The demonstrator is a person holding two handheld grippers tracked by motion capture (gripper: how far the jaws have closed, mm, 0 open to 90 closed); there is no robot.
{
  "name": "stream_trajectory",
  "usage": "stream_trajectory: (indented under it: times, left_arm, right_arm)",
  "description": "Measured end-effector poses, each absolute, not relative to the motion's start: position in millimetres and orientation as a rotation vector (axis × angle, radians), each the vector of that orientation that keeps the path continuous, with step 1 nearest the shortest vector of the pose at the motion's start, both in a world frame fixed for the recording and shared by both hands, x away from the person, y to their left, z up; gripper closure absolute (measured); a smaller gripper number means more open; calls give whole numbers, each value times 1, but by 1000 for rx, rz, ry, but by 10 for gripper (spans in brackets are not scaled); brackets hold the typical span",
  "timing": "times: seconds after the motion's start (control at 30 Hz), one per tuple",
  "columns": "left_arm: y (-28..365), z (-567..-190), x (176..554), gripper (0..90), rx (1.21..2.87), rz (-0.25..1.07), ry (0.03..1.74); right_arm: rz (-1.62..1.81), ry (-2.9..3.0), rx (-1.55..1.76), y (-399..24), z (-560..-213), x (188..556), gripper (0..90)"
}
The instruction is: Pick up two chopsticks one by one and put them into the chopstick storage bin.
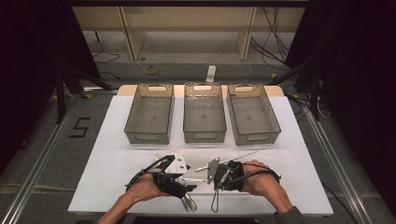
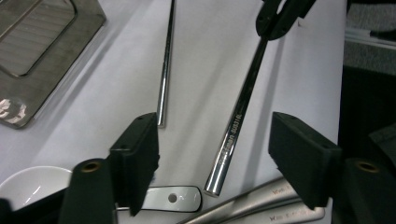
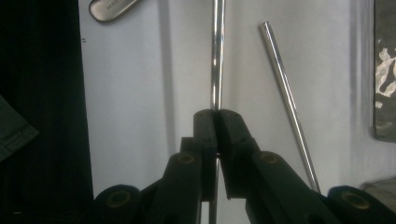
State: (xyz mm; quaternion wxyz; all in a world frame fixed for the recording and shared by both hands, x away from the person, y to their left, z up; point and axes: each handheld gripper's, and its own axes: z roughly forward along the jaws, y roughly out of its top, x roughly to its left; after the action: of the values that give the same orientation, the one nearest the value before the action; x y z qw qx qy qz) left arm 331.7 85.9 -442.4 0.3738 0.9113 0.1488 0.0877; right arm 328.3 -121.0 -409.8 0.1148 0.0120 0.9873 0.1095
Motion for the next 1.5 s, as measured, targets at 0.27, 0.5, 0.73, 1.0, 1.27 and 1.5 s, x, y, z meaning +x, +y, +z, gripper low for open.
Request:
stream_trajectory:
  times: [0.27,0.5,0.73,1.0,1.27,1.5]
  left_arm:
    - [84,-444,327,527,2372,221,281]
    - [81,-444,324,674,2387,224,226]
    - [80,-446,322,759,2403,191,187]
    - [78,-445,318,827,2435,171,89]
    - [85,-444,322,831,2437,211,139]
    - [99,-438,328,830,2394,273,271]
  right_arm:
    - [325,2895,-17,-115,-409,323,864]
    - [315,2902,-41,-113,-410,322,864]
    - [306,2905,-53,-111,-411,321,863]
    - [297,2922,-95,-110,-413,318,857]
    - [452,2844,60,-123,-397,325,581]
    - [682,2747,254,-138,-381,329,452]
